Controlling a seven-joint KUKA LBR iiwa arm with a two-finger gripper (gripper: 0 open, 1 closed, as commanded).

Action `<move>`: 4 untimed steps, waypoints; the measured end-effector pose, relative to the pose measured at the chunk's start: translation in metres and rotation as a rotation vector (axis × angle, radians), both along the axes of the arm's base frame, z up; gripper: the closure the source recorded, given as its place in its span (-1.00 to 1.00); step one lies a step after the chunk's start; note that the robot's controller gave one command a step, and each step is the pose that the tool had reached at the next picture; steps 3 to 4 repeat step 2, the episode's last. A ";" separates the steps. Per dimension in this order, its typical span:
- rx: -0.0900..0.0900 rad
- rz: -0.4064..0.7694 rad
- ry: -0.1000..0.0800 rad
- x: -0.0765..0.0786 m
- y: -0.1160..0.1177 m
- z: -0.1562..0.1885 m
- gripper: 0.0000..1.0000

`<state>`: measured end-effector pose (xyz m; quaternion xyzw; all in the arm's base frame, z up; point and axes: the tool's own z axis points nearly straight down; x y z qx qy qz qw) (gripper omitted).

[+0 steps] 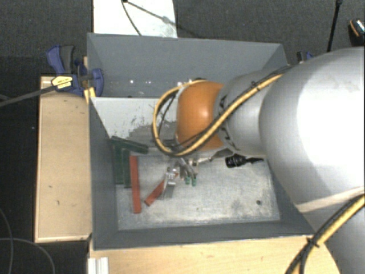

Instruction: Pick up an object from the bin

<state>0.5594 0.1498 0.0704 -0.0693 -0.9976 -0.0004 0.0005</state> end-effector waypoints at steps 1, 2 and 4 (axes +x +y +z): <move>-0.001 0.002 -0.001 0.001 -0.001 0.000 1.00; 0.002 -0.049 -0.009 -0.053 -0.023 0.175 1.00; 0.002 -0.049 -0.009 -0.053 -0.023 0.175 1.00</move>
Offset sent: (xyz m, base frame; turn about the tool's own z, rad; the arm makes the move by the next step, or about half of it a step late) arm 0.0000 0.0000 0.0000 0.0000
